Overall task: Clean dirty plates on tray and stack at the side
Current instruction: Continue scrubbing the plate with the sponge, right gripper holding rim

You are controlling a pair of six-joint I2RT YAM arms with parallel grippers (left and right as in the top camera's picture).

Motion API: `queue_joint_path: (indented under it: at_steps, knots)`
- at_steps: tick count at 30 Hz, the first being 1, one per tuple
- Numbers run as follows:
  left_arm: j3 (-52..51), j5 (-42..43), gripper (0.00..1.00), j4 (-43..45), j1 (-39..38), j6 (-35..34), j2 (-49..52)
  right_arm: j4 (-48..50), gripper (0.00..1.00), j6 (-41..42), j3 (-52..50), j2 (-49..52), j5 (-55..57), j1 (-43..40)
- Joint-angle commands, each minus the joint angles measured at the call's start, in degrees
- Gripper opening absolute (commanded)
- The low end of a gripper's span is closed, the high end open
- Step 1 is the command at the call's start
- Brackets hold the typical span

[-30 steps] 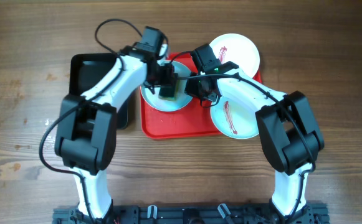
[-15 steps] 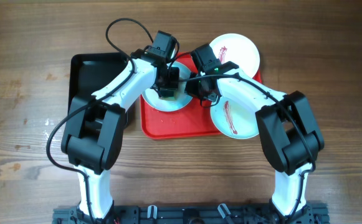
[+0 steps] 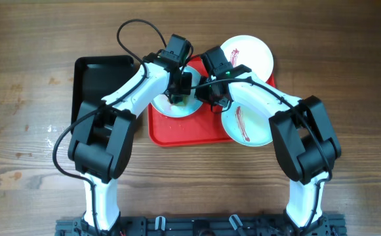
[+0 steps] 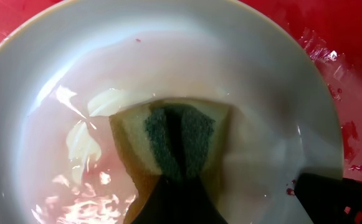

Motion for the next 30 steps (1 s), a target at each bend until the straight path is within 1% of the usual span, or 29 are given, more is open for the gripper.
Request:
queue_joint_path:
  at_steps: [1, 4, 5, 7, 8, 9, 12, 14, 20, 23, 27, 30]
  knots:
    - [-0.09, 0.24, 0.07, -0.42, -1.42, -0.07, 2.58, -0.11, 0.04, -1.22, -0.66, 2.25, 1.62, -0.24]
    - [-0.09, 0.24, 0.22, -0.39, -1.44, -0.07, 3.74, -0.11, 0.04, -1.2, -0.66, 2.25, 1.62, -0.24]
    - [-0.09, 0.24, 0.28, -0.42, -1.44, -0.07, 4.33, -0.13, 0.04, -1.22, -0.66, 2.25, 1.62, -0.24]
    - [-0.09, 0.31, 0.33, -0.42, -1.44, -0.07, 5.66, -0.11, 0.04, -1.22, -0.66, 2.25, 1.62, -0.24]
    - [-0.09, 0.44, 0.34, -0.5, -1.44, -0.07, 6.25, -0.11, 0.04, -1.22, -0.66, 2.25, 1.62, -0.24]
    - [-0.09, 0.48, 0.32, -0.52, -1.44, -0.07, 6.86, -0.11, 0.04, -1.22, -0.66, 2.25, 1.62, -0.24]
    - [-0.09, 0.68, 0.11, -0.5, -1.44, -0.07, 7.45, -0.11, 0.04, -1.25, -0.66, 2.25, 1.62, -0.24]
    - [-0.07, 0.66, 0.04, -0.31, -1.44, -0.09, 7.39, -0.11, 0.04, -1.22, -0.66, 2.25, 1.62, -0.24]
    - [-0.07, -0.55, 0.04, -0.48, -1.18, -0.09, 7.21, -0.13, 0.04, -1.2, -0.66, 2.25, 1.62, -0.24]
    - [-0.07, -4.83, 0.04, -0.26, -0.31, -1.31, 7.17, -0.2, 0.04, -1.22, -0.66, 2.25, 1.62, -0.24]
    - [-0.07, -13.03, 0.04, -0.5, 2.78, -4.24, 7.19, -0.22, 0.04, -1.25, -0.66, 2.25, 1.62, -0.24]
    - [-0.07, -13.84, 0.04, -2.56, 5.31, -5.38, 7.19, -0.22, 0.04, -1.22, -0.66, 2.25, 1.62, -0.24]
